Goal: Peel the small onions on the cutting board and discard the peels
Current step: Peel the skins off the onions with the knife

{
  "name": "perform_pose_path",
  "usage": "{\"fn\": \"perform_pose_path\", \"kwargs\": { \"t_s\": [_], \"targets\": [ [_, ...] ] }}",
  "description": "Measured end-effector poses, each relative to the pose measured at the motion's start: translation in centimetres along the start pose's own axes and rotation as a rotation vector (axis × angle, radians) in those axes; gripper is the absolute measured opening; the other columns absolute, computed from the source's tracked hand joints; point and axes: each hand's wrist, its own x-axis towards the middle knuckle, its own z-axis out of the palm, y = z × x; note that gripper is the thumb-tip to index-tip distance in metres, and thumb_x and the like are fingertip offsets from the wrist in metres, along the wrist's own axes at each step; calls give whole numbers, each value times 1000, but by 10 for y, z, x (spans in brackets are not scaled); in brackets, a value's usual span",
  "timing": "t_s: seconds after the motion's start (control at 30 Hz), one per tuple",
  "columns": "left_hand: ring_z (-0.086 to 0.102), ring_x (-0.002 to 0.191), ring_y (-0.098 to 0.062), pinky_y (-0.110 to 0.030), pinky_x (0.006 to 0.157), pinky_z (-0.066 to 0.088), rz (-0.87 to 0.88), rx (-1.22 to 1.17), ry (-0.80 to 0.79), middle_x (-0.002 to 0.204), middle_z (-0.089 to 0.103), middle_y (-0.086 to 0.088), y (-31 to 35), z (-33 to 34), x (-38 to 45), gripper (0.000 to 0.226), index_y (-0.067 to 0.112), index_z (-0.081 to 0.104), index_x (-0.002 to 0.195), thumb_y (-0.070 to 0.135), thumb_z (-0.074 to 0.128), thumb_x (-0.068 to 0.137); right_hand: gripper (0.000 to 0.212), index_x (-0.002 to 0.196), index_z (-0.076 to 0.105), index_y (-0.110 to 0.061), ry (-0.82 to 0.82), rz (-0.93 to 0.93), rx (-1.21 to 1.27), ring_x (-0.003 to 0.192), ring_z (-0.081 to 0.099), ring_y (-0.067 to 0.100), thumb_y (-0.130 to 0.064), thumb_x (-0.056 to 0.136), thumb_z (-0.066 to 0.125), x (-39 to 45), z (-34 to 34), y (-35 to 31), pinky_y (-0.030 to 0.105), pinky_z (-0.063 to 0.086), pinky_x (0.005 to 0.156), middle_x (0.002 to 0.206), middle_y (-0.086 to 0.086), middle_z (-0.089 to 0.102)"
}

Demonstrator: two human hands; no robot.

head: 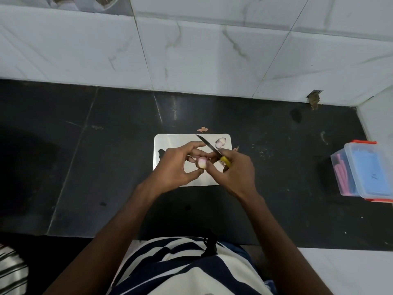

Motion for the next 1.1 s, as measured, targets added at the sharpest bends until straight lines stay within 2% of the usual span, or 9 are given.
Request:
{"fn": "perform_pose_path", "kwargs": {
  "t_s": [0.07,0.13,0.3,0.5,0.63,0.73,0.8,0.9,1.1],
  "targets": [
    [72,110,3,-24,108,56,25,27,4,128,79,17,3,-2,0,74,24,58,152,16,92,87,34,92,81,-34,18,11,2,62,60,9,-67,85,77,0,-1,0,25,44,59,65,-15,65],
    [72,110,7,-18,108,54,41,24,7,128,79,16,6,-3,-1,73,24,59,153,15,91,88,35,90,80,-37,6,19,41,66,65,10,-72,83,76,2,-3,1,32,53,62,70,-13,71],
    [74,121,-6,-30,110,58,67,44,5,130,79,13,10,-7,-1,70,23,59,153,18,90,90,40,91,84,-34,-88,27,185,64,66,16,-71,82,74,11,-10,5,45,58,65,70,-9,74],
    [72,126,-6,-22,111,56,54,72,-15,133,78,11,18,-10,0,67,20,62,152,13,89,92,41,90,85,-27,-161,58,299,68,70,16,-65,77,76,18,-13,11,45,61,68,72,-14,76],
    [72,126,-8,-19,111,54,52,101,-8,134,77,11,23,-9,5,66,20,62,152,15,89,92,42,88,85,-25,-185,113,397,69,70,24,-64,73,77,23,-14,16,49,61,68,71,-5,76],
    [70,126,-4,-15,110,52,40,103,-5,135,77,11,24,-8,11,65,20,63,152,15,88,92,30,90,86,-21,-209,168,424,71,70,26,-50,79,85,30,-12,23,52,62,70,73,-5,77],
    [69,126,4,-13,109,51,22,91,-13,135,76,13,24,-7,14,64,20,63,152,16,88,93,18,89,86,-20,-226,189,431,71,69,27,-36,84,89,34,-9,30,51,61,69,73,-6,76],
    [66,126,11,-9,107,49,-13,54,-23,136,74,15,22,-6,17,64,21,62,153,16,86,94,15,88,86,-20,-243,198,462,72,68,31,-34,85,89,37,-11,39,46,58,68,73,-1,76],
    [67,130,3,-17,111,52,-45,30,-60,135,76,16,22,0,20,63,22,61,154,17,84,96,18,87,86,-19,-288,204,443,71,68,28,-37,83,90,38,-15,47,41,57,66,72,1,75]
  ]
}}
